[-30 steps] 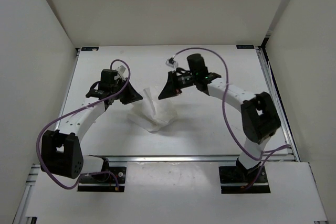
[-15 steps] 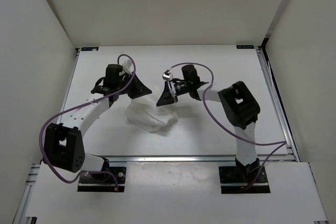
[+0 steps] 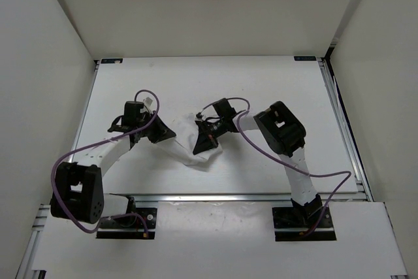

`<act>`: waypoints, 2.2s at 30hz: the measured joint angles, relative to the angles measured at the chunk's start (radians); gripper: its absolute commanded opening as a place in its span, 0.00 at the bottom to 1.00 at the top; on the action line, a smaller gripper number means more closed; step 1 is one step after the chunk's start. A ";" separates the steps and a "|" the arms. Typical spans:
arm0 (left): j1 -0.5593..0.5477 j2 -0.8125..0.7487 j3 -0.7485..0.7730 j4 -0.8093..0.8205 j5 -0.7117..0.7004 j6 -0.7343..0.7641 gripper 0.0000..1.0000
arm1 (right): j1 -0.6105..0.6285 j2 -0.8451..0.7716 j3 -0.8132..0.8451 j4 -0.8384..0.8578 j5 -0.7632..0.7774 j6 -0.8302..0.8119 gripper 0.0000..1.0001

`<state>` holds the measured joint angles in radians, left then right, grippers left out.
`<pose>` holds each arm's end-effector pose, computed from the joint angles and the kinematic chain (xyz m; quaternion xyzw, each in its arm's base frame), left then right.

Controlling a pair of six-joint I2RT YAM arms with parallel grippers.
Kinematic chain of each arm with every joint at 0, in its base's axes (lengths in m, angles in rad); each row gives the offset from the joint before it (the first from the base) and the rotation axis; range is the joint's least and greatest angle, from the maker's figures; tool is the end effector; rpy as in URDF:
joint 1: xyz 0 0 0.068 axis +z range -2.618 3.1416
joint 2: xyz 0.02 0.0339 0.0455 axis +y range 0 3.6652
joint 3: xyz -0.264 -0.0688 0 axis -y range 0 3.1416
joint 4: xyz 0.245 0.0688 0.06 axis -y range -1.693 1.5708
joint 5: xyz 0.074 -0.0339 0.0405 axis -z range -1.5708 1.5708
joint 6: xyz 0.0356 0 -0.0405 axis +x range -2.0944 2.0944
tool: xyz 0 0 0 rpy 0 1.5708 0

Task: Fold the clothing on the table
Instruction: Fold the skirt

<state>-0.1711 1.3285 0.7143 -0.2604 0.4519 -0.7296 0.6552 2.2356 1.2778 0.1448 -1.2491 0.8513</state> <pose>0.2530 -0.0595 0.1963 -0.1791 0.9017 -0.3343 0.2076 0.3216 0.2897 0.0935 0.1415 -0.7712 -0.6015 0.1527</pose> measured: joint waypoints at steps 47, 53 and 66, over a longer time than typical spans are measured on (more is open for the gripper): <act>-0.173 0.198 0.000 -0.010 -0.326 0.029 0.00 | -0.415 -0.946 -0.282 -0.509 0.474 -0.359 0.37; -0.198 0.404 0.215 0.021 -0.325 0.056 0.00 | -0.450 -1.030 -0.345 -0.560 0.514 -0.361 0.39; -0.275 0.775 0.704 -0.010 -0.237 0.109 0.00 | -0.448 -1.032 -0.362 -0.674 0.634 -0.413 0.38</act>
<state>-0.4461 2.1036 1.4181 -0.2707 0.2146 -0.6201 0.2073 1.2037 0.9161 -0.5293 -0.6151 0.4381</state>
